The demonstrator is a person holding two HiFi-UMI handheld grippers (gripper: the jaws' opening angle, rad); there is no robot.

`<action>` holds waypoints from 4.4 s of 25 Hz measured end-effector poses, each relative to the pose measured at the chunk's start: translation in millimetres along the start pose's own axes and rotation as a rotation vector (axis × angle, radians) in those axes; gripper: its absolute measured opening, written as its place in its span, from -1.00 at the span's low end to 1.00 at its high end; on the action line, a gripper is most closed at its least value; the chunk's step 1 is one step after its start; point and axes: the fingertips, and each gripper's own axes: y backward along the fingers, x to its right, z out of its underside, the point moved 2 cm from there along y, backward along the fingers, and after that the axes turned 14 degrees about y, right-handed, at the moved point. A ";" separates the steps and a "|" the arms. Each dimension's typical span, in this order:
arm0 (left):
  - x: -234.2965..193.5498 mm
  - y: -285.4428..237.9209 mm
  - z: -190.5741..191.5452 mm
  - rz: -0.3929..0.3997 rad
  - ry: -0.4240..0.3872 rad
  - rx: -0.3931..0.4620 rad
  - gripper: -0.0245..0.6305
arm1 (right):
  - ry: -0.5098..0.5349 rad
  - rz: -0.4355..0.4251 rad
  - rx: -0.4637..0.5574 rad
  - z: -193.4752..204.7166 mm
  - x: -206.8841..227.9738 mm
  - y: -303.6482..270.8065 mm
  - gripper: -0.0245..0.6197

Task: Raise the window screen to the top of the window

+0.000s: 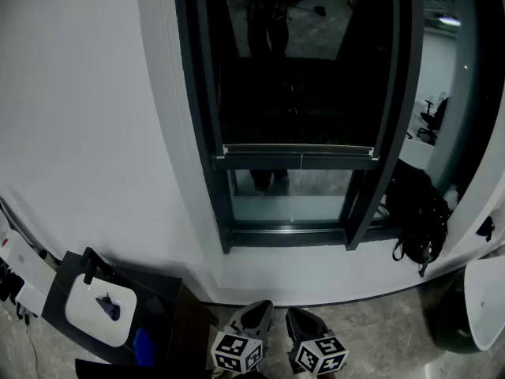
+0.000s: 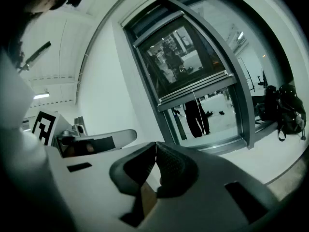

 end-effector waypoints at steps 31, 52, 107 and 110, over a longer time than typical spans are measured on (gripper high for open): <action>-158.3 -261.2 -143.9 -0.149 0.019 0.120 -0.92 | 0.263 0.037 0.022 -121.8 257.0 -233.3 -0.90; -240.1 -411.4 -267.1 -0.274 -1.170 -0.424 -0.68 | 1.300 -0.097 -0.252 -219.3 380.7 -367.7 -0.72; 9.3 -374.8 -770.6 -0.472 -1.573 0.177 -0.81 | 1.672 0.435 0.131 -768.1 345.6 -282.2 -0.82; 30.5 -369.0 -809.8 -0.504 -1.568 0.216 -0.81 | 1.676 0.484 0.151 -811.9 340.4 -274.3 -0.81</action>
